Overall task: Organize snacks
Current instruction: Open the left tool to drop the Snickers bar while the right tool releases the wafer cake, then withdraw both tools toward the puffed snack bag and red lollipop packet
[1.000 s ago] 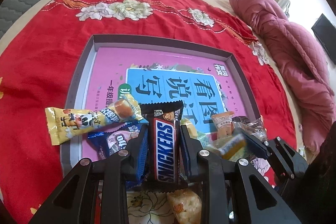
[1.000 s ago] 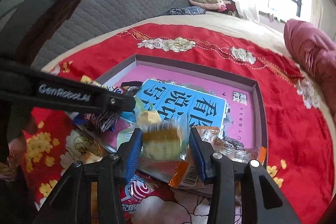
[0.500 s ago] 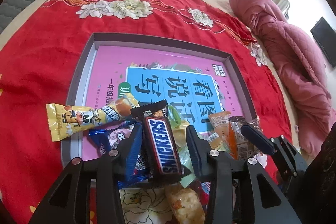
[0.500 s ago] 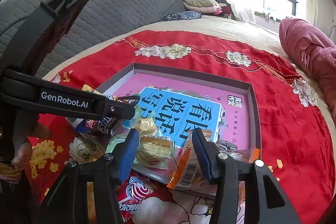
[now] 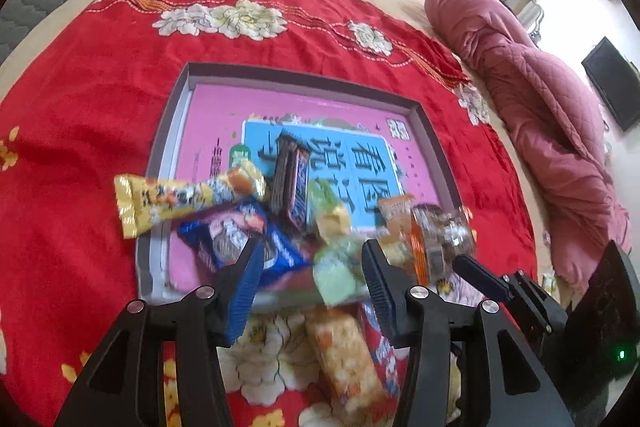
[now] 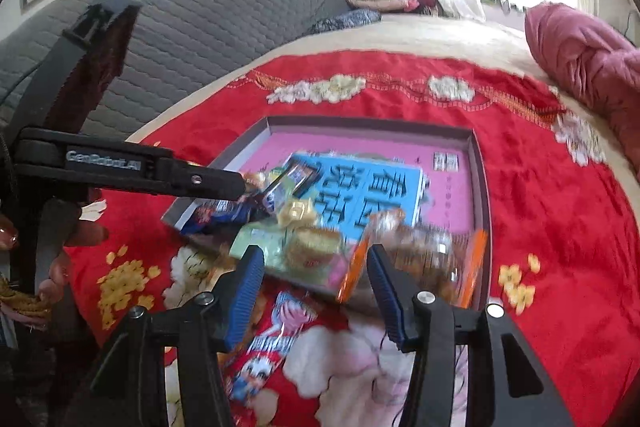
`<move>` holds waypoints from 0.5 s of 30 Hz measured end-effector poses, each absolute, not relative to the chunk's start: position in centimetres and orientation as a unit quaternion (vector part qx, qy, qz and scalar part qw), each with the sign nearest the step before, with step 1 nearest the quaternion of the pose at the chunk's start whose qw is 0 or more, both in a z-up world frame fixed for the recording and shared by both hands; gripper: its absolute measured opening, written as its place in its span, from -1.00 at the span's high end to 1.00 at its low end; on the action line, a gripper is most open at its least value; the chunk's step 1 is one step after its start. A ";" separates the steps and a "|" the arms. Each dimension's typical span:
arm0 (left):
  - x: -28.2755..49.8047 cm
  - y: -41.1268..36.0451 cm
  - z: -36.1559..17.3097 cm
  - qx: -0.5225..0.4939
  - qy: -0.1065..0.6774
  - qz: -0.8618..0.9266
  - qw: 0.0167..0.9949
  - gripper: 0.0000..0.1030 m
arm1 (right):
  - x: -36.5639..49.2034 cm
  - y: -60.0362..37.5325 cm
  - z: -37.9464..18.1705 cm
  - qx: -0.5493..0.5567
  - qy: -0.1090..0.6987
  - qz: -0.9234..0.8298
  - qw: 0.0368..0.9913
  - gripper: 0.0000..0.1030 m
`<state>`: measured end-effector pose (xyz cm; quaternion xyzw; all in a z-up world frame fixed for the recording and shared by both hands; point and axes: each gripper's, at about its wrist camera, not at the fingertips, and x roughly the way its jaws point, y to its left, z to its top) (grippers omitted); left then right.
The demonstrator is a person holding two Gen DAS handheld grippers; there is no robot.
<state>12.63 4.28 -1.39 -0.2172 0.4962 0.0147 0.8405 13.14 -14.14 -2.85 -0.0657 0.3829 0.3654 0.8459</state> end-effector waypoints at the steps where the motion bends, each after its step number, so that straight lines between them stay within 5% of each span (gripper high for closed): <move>1: 12.1 4.2 -1.4 -0.217 0.499 0.011 0.839 -0.02 | 13.0 -14.3 -2.9 -0.064 0.389 0.363 0.844 -0.03; 15: 9.2 2.8 -3.6 -0.229 0.540 -0.006 0.810 -0.02 | 10.4 -14.6 -4.6 -0.082 0.439 0.354 0.821 -0.03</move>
